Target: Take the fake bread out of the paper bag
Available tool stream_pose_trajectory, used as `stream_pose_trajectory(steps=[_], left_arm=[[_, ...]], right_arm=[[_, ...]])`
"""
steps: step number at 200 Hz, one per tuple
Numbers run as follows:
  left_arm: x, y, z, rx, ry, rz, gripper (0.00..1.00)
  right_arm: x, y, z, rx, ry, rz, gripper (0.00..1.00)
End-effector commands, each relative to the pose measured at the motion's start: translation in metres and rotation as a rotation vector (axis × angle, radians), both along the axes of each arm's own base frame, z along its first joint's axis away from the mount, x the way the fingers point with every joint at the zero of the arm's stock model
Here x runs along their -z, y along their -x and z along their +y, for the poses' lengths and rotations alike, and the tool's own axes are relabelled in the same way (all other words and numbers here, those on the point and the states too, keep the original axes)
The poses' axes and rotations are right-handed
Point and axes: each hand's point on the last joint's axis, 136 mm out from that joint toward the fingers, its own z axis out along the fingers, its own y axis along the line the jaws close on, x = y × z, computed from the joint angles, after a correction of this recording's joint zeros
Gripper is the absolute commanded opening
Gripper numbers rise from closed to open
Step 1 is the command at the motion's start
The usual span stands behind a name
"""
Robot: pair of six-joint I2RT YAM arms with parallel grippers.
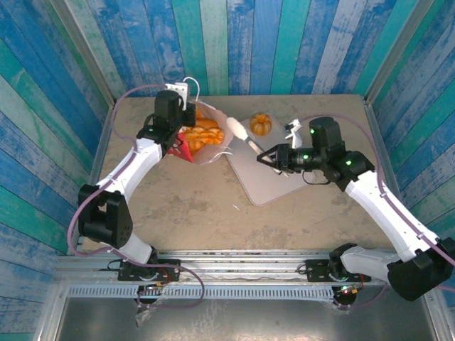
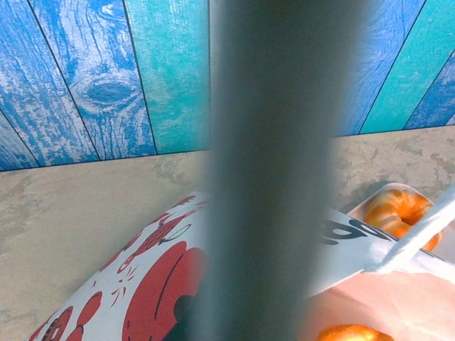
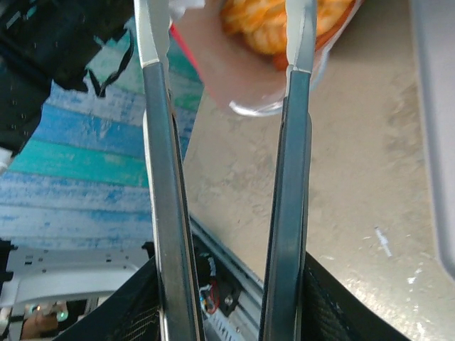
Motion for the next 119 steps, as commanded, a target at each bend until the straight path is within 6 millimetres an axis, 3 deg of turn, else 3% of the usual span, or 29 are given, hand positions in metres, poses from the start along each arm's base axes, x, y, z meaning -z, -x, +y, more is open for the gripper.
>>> stream_pose_trajectory(steps=[1,38,84,119], left_arm=[[0.011,0.004,-0.007,0.031,0.013,0.021,0.05],[0.015,0.008,-0.009,0.040,0.017,0.026,0.04],[0.021,0.017,-0.011,0.056,0.003,0.019,0.04],[0.027,0.025,-0.015,0.072,-0.011,0.023,0.05]], right_arm=[[-0.008,-0.001,0.017,-0.026,-0.021,-0.002,0.44],[0.009,-0.004,0.038,-0.071,-0.014,0.050,0.42],[0.032,-0.010,0.043,-0.064,0.009,0.107,0.41],[0.036,-0.016,0.046,-0.062,0.014,0.116,0.41]])
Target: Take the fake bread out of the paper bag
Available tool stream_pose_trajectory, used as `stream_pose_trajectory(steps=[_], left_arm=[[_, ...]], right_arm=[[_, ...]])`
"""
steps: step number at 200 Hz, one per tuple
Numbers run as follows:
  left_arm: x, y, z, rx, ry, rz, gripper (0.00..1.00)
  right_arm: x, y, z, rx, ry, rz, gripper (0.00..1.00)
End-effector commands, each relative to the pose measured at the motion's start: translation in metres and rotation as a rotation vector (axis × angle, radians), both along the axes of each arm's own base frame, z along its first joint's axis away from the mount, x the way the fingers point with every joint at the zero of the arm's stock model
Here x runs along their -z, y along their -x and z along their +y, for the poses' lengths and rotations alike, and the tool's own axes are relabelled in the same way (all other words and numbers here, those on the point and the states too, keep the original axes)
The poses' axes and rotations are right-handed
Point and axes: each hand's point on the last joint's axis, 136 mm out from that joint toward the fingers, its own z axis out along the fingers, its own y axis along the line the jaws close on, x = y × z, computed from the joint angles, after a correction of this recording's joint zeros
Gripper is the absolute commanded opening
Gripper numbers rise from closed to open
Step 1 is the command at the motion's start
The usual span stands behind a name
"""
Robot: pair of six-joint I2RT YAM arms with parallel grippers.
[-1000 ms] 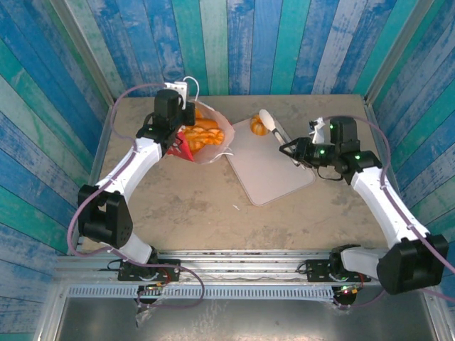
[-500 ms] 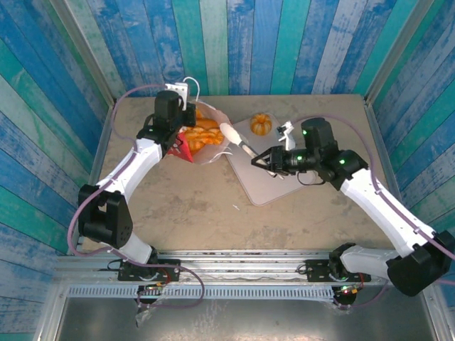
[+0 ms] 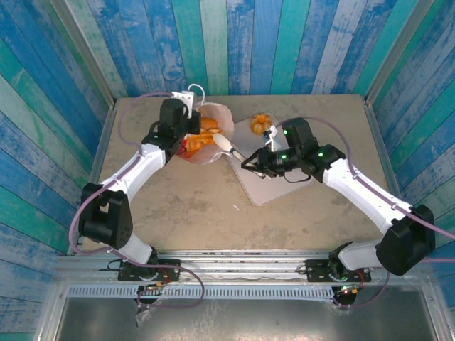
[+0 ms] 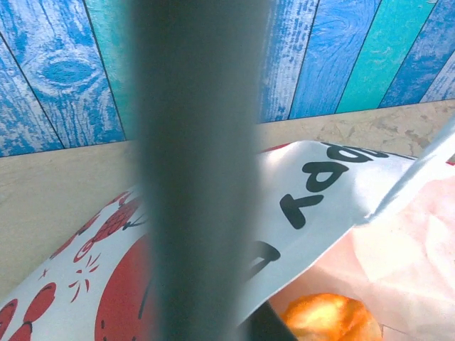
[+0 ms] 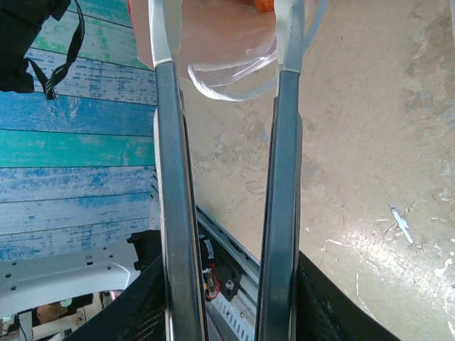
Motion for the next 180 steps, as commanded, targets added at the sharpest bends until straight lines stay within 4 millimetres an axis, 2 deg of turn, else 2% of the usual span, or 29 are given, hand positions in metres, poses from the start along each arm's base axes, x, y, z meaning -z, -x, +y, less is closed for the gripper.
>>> stream_pose_trajectory(steps=[1,85,134,180], left_arm=[[-0.002,0.014,0.003,0.010,-0.017,0.004,0.05],[-0.009,0.022,0.002,0.018,-0.023,-0.019,0.06],[-0.012,0.022,-0.001,0.030,-0.017,-0.022,0.05],[-0.016,0.022,-0.002,0.032,-0.009,-0.026,0.06]], right_arm=[[-0.013,-0.005,0.008,-0.013,-0.035,-0.033,0.41],[0.006,-0.029,0.010,0.003,0.034,-0.013,0.40],[0.035,-0.034,0.010,0.030,0.066,0.027,0.40],[0.051,-0.038,0.013,0.044,0.043,0.053,0.42]])
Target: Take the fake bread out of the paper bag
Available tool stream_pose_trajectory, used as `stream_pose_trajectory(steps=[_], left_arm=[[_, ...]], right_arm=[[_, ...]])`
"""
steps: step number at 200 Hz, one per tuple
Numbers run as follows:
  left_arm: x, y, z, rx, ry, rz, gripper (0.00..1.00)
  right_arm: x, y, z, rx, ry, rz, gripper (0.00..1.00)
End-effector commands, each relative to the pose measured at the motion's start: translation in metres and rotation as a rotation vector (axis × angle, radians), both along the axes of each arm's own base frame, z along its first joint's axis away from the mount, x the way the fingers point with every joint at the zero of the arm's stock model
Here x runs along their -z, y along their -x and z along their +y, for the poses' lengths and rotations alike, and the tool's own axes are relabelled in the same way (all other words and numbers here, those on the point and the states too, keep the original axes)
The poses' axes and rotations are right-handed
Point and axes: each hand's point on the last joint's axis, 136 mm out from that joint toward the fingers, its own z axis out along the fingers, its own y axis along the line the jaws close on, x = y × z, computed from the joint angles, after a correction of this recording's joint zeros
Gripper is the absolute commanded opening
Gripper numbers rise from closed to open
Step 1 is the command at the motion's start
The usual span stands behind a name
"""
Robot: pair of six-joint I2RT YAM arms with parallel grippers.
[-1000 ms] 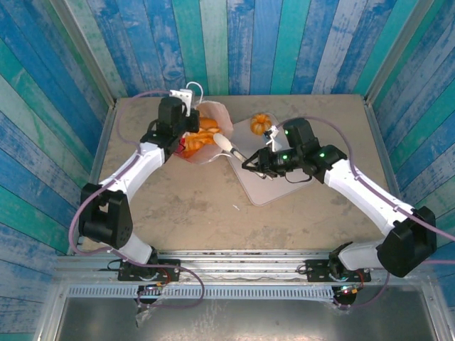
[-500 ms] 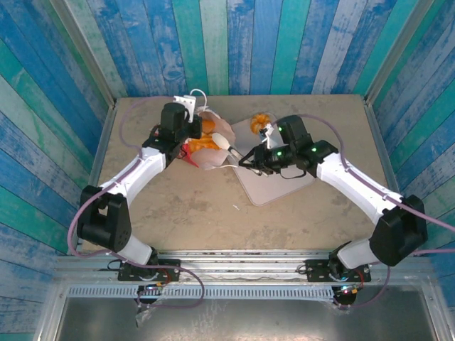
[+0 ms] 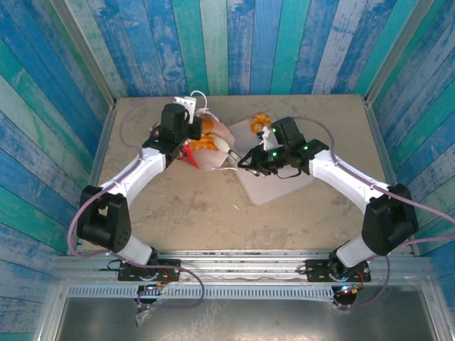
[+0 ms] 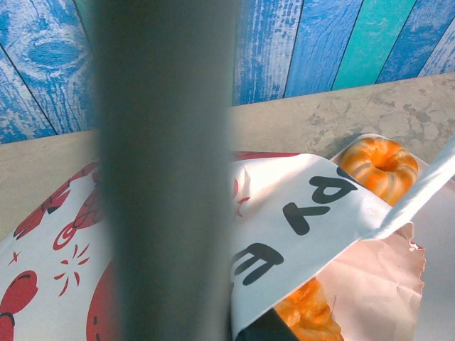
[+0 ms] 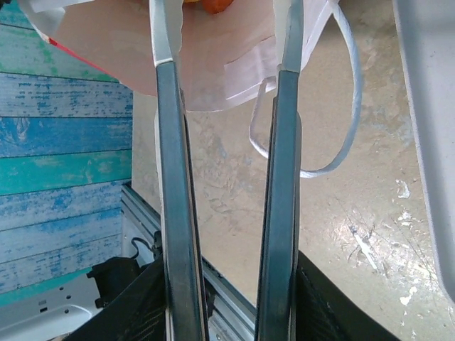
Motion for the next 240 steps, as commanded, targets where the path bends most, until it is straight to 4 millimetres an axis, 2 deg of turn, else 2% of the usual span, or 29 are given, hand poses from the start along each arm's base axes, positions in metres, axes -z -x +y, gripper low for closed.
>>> stream_pose_trajectory(steps=[1,33,75,153,159,191,240], left_arm=[[-0.027,0.010,0.001,0.007,0.019,-0.048,0.06],[-0.030,0.008,0.000,0.008,0.024,-0.050,0.06],[-0.031,0.007,-0.002,0.015,0.028,-0.050,0.05],[-0.031,0.009,-0.003,0.017,0.030,-0.051,0.06],[-0.031,0.008,-0.003,0.017,0.028,-0.050,0.06],[-0.033,0.008,-0.003,0.016,0.027,-0.055,0.06],[-0.033,0.008,-0.005,0.020,0.031,-0.054,0.06]], right_arm=[[0.004,-0.008,0.006,0.011,-0.041,-0.011,0.42],[0.008,-0.006,0.014,0.028,-0.129,0.025,0.42],[0.012,-0.004,0.020,0.047,-0.162,0.041,0.43],[0.026,-0.010,0.041,0.058,-0.239,0.107,0.43],[0.026,0.000,0.051,0.029,-0.242,0.115,0.43],[0.022,0.006,0.062,0.009,-0.268,0.126,0.43],[0.007,0.016,0.060,0.008,-0.291,0.109,0.43]])
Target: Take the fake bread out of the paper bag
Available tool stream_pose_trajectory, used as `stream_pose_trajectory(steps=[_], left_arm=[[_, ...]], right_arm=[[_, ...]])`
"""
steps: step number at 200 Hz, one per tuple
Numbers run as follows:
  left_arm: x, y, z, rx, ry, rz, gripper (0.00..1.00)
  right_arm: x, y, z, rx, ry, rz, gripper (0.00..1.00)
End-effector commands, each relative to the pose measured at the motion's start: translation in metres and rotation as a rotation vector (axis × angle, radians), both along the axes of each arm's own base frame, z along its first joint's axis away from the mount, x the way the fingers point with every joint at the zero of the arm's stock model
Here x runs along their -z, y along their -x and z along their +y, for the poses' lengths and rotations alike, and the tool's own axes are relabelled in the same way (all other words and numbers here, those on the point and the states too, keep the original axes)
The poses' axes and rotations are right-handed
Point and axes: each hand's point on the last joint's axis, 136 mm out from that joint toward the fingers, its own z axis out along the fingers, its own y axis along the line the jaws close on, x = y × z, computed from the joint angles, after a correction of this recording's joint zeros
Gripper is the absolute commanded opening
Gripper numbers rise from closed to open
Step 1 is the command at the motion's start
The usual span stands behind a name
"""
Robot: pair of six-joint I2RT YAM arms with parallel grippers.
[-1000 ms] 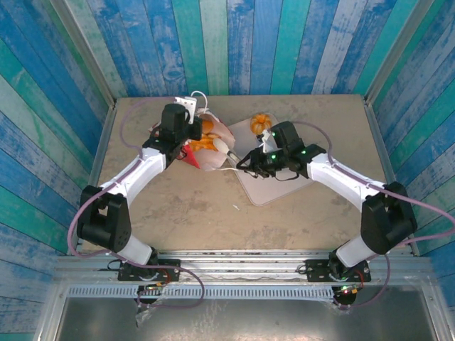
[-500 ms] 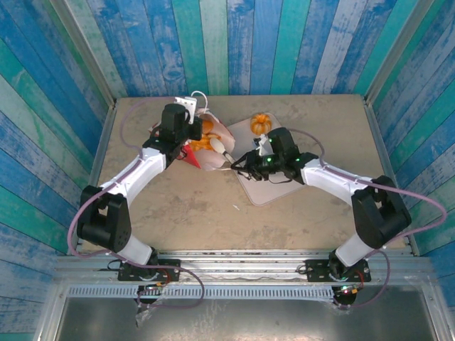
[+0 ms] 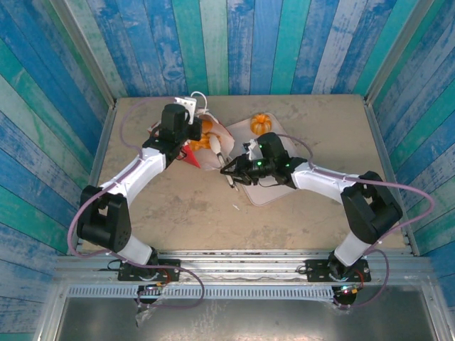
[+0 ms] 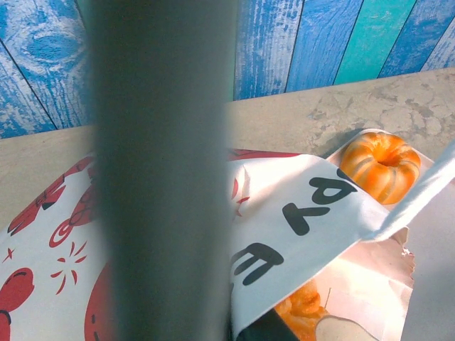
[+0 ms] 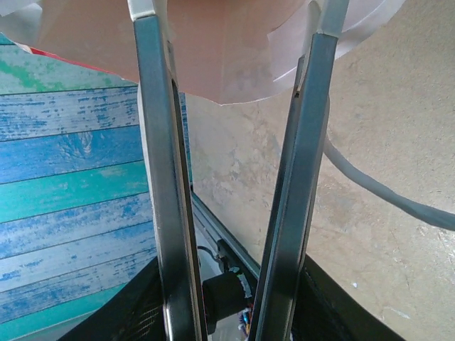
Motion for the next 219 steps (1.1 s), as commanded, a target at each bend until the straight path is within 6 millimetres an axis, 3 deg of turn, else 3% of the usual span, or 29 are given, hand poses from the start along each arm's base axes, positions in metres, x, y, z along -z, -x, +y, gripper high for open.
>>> stream_pose_trajectory(steps=[1,46,107,175,219], left_arm=[[-0.036,0.005,-0.003,0.015,0.034,-0.066,0.06],[-0.039,0.007,-0.002,0.014,0.033,-0.070,0.06],[-0.042,0.008,-0.002,0.010,0.037,-0.076,0.06],[-0.041,0.010,-0.002,0.010,0.038,-0.071,0.06],[-0.041,0.011,-0.001,0.009,0.032,-0.071,0.06]], right_arm=[[-0.026,0.007,0.001,-0.016,-0.064,-0.051,0.43],[-0.033,0.018,-0.004,-0.030,-0.077,-0.047,0.43],[-0.026,0.031,-0.012,-0.042,-0.055,-0.025,0.44],[-0.006,0.012,0.002,-0.024,-0.070,-0.001,0.44],[-0.006,-0.004,0.010,0.006,-0.092,-0.028,0.44]])
